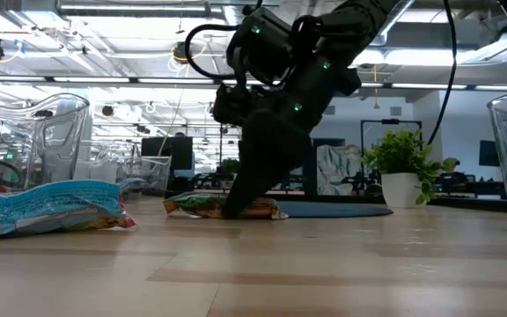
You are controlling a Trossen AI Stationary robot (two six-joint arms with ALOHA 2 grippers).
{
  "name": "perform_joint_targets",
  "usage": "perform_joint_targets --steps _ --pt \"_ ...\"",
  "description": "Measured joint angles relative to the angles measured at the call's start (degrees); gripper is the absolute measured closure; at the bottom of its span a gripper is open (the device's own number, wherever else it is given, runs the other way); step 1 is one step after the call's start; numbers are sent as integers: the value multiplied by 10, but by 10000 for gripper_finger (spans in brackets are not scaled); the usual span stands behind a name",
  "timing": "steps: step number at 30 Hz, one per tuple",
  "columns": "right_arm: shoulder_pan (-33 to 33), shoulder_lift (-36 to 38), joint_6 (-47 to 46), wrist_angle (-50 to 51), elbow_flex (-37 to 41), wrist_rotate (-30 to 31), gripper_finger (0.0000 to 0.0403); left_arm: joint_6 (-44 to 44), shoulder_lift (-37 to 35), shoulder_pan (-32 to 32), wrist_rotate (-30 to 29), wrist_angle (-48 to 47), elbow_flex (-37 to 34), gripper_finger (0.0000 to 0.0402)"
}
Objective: Pick and place Granola Bars by type
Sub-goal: Put the yellow granola bar into the bottom right transparent bin
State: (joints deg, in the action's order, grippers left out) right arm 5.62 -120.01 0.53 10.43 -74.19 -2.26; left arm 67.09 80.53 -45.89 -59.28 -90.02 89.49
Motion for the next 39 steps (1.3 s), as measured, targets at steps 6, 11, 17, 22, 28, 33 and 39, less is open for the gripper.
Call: perform_joint_targets --steps 6,11,17,22,28,33,39 --pt "-1 0 0 0 0 5 230 -14 0 5 0 0 0 224" --pt "-1 0 -4 0 0 11 278 -14 0 11 0 0 0 224" --pt "-5 9 -6 4 2 9 323 -14 0 11 0 0 0 224" --pt "-12 40 -5 2 2 8 335 -14 0 11 -1 0 0 224" --pt "-29 82 -6 14 2 8 336 -14 0 11 -5 0 0 224" --pt "-39 142 -32 78 2 8 336 -25 0 12 -15 0 0 224" --pt "-48 234 -119 206 1 7 337 -77 -5 39 -43 0 0 224"
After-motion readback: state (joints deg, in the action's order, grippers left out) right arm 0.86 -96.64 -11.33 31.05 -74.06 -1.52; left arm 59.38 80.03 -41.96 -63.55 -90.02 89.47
